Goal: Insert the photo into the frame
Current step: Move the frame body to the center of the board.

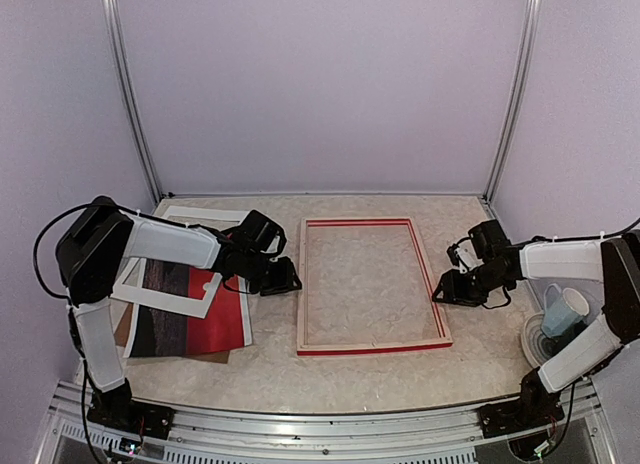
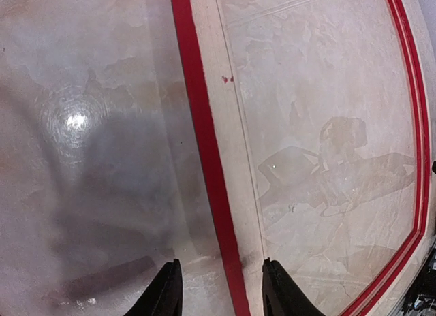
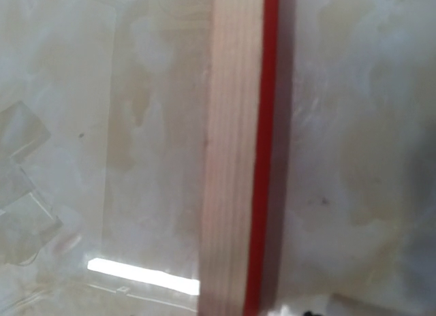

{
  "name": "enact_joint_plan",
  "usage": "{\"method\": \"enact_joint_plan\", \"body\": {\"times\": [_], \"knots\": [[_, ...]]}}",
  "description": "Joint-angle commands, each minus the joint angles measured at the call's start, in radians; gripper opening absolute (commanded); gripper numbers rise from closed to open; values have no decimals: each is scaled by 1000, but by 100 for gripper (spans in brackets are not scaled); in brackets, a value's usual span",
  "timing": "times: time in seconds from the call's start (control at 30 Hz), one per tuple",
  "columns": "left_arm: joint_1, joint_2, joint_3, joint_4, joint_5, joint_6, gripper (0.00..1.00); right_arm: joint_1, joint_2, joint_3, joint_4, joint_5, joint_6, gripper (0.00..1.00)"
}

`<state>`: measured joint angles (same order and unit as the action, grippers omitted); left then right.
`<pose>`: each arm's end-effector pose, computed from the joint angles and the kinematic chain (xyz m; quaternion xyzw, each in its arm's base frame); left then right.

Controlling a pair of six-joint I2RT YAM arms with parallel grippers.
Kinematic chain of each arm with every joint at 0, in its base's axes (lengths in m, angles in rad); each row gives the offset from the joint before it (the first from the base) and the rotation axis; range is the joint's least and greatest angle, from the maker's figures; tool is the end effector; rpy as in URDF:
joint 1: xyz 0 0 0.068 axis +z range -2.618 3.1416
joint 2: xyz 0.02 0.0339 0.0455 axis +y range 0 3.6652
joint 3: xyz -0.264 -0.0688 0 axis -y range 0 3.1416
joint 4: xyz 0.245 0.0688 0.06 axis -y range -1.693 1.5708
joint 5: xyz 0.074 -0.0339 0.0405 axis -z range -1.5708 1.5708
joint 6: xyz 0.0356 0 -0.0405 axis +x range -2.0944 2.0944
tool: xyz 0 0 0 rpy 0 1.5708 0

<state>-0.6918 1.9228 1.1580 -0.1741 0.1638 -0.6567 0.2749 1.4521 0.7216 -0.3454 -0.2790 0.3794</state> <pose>0.2996 -0.2557 0.1469 0.0420 0.9467 -0.2541 0.1934 0.2501 0.0807 0.1616 0.0161 0.9606 0.2056 0.1864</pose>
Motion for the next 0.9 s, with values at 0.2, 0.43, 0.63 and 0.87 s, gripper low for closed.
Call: {"method": "enact_joint_plan", "body": {"times": [0.2,0.43,0.63,0.87], "knots": [[-2,59,60,-44,-8,25,38,9,34,16,61,-1,-4,45],[-13,75,73,-58,-14,28,38,9,50,13,71,-14,-8,43],[-17,83,77,-59,-7,25,38,9,71,12,82,-29,-11,42],[-21,96,86,-67,-10,26,38,9,82,6,110,-82,-3,43]]}}
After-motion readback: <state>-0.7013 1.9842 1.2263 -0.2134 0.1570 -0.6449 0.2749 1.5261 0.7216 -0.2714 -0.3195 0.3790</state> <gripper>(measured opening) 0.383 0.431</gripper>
